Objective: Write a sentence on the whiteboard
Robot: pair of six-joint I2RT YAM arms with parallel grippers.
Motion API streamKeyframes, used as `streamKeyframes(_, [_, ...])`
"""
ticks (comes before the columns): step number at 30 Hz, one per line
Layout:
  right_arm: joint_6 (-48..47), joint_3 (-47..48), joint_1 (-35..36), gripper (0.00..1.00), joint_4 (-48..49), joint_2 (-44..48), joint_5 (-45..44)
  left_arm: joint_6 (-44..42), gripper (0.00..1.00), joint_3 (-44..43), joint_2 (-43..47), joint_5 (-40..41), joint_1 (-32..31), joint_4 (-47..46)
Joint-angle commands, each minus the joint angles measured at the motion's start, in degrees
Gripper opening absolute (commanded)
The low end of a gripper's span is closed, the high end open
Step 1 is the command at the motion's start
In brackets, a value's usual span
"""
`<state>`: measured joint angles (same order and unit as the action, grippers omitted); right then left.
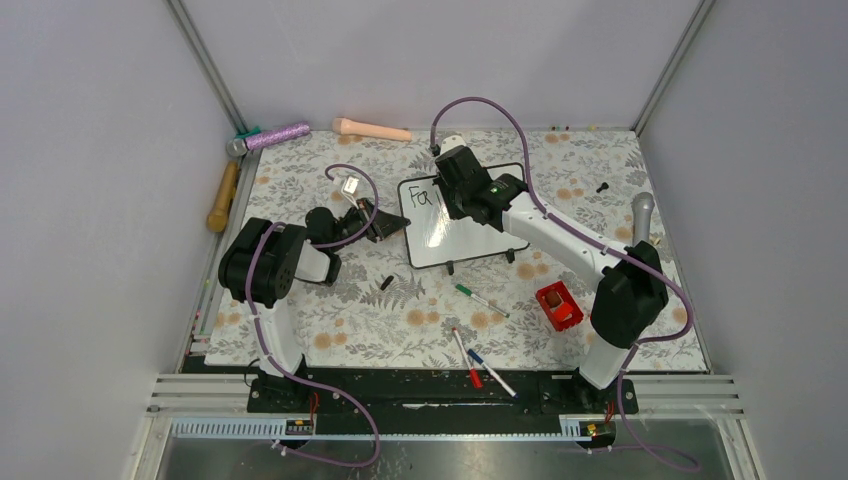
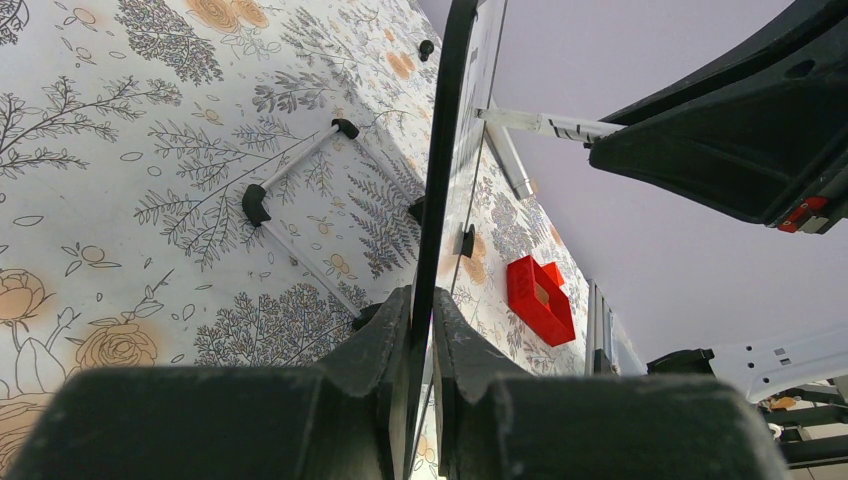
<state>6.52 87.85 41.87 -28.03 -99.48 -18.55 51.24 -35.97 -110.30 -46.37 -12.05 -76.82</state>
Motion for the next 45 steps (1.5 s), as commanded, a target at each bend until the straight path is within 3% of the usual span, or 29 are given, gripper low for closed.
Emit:
streamKeyframes(1, [-0.3,0.2,-0.5,0.00,-1.3,1.7,-1.8,0.1,0.02,0.4,2.4,-0.8,0.0,-4.7])
streamKeyframes(14, [-0.3,0.8,-0.5,0.00,-1.3,3.1,-3.5,0.2,0.02,0.4,2.4,-0.8,0.0,-4.7])
streamKeyframes(22, [-0.2,-4.5,-1.5,0.00,7.2,11.1,-2.5,0.2,0.02,0.4,2.4,-0.8,-0.1,-4.7])
streamKeyframes(45, [-0.4,3.9,-2.4,0.00,2.7,2.3,-0.5,0.2,0.02,0.4,2.5,-0.7,-0.1,-4.6])
